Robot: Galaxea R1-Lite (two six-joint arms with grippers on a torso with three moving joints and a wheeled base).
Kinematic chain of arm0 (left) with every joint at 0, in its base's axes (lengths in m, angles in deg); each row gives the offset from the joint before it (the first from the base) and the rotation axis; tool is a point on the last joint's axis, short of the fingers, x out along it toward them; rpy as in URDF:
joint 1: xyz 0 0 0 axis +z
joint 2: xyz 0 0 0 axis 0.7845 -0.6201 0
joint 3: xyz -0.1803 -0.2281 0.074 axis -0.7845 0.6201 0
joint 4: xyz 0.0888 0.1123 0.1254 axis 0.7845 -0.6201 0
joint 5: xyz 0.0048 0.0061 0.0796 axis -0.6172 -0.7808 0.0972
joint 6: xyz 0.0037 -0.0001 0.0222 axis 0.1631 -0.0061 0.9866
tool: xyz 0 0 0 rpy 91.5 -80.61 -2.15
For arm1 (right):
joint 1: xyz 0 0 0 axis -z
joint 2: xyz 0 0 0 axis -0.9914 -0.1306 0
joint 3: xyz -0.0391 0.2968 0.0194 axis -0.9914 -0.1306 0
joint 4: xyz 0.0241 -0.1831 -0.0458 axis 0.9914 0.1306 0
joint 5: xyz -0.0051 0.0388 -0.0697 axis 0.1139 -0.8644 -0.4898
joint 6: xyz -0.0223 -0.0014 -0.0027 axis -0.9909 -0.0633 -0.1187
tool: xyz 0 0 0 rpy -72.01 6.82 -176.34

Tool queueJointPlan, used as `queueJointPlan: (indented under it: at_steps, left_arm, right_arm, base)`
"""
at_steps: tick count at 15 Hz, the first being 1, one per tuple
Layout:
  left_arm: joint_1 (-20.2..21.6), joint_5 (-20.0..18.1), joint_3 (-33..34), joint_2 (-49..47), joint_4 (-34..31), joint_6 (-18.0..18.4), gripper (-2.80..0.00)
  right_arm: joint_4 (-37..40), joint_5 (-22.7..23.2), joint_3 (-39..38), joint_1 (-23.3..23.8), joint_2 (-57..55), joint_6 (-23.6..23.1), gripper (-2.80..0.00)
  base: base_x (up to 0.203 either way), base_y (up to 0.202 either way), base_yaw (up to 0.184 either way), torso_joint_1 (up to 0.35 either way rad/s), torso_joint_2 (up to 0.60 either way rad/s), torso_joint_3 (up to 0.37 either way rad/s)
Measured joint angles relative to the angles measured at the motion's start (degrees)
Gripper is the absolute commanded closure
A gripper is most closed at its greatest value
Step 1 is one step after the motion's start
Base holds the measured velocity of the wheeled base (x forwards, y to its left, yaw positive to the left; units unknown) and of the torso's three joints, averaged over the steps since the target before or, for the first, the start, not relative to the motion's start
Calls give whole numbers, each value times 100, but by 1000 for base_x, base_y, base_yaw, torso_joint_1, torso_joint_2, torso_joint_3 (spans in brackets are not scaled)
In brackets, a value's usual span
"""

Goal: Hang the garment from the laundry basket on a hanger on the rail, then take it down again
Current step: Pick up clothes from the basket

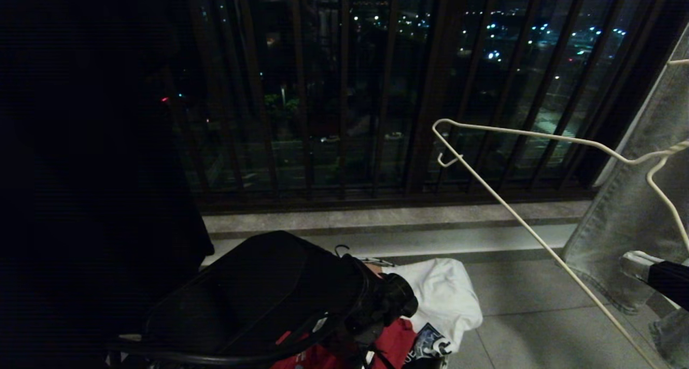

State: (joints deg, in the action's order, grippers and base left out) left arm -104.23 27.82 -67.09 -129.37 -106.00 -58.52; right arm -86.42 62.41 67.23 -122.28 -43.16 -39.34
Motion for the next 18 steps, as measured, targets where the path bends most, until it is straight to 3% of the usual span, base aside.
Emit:
queueJointPlan:
  at_steps: [7, 11, 14, 16, 18]
  left_arm:
    - [-55, 269, -227, -243, -312, -169, -280]
    - [-67, 837, -331, -412, -426, -251, -280]
    - [-72, 850, -374, -481, -425, -252, -280]
    - [-72, 851, -377, -522, -425, -260, 0]
    - [-70, 848, -374, -524, -430, -255, 0]
  right_arm:
    - [2, 0, 67, 0, 158, -33, 0]
    - [2, -7, 102, 0, 230, -33, 0]
    - [4, -7, 113, 0, 263, -38, 0]
    - [2, -7, 113, 0, 271, -38, 0]
    - [2, -8, 113, 0, 273, -38, 0]
  base:
    - [0, 0, 0, 0, 0, 0]
    - [0, 0, 0, 0, 0, 0]
    - [0, 0, 0, 0, 0, 0]
    - [0, 0, 0, 0, 0, 0]
    - [0, 0, 0, 0, 0, 0]
